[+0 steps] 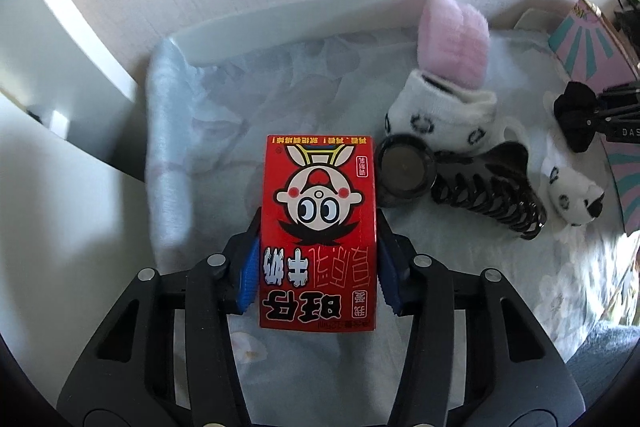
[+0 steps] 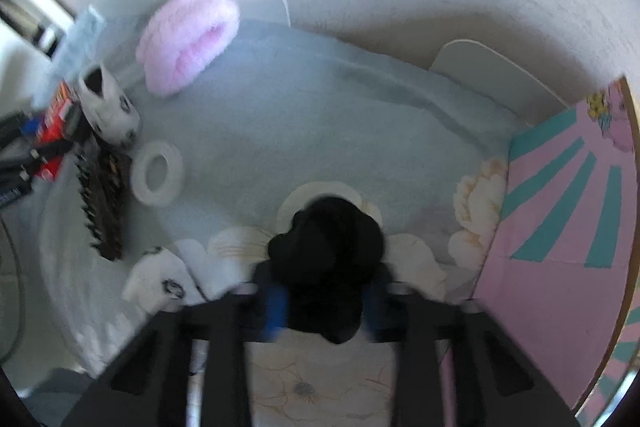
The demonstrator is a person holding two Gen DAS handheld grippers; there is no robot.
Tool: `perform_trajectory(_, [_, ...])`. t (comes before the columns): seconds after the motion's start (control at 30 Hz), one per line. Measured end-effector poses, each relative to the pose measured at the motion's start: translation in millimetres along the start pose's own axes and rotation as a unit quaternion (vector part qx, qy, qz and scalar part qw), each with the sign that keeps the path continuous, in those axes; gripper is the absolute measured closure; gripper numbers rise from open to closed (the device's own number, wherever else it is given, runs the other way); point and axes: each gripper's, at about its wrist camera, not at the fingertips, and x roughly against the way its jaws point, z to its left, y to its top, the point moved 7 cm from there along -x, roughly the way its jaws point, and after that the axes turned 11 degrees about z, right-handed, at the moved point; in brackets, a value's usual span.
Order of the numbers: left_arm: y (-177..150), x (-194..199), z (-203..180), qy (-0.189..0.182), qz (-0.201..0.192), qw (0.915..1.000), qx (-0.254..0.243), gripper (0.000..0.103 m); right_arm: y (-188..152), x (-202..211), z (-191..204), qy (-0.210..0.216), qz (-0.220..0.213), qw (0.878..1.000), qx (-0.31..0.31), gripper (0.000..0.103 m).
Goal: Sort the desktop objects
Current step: 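Grasp the red milk carton with left tool while right tool grasps black sock, then carry the red carton and black sock into the cardboard box and open both tools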
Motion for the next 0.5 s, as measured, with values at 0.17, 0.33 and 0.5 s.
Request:
perform_trajectory(0.17, [2, 26, 2, 0.004, -0.014, 0.9998, 0.016, 0.058, -3, 7, -3, 0.011, -0.013, 1.0, -0.014, 0.085])
perform_trajectory(0.33, [3, 56, 1, 0.001, -0.028, 0.9989, 0.037, 0.058, -3, 23, 9, 0.011, -0.029, 1.0, 0.002, 0.085])
perform_trajectory(0.5, [2, 88, 6, 0.02, -0.023, 0.9982, 0.052, 0.058, -1, 55, 19, 0.008, -0.056, 0.998, 0.011, 0.085])
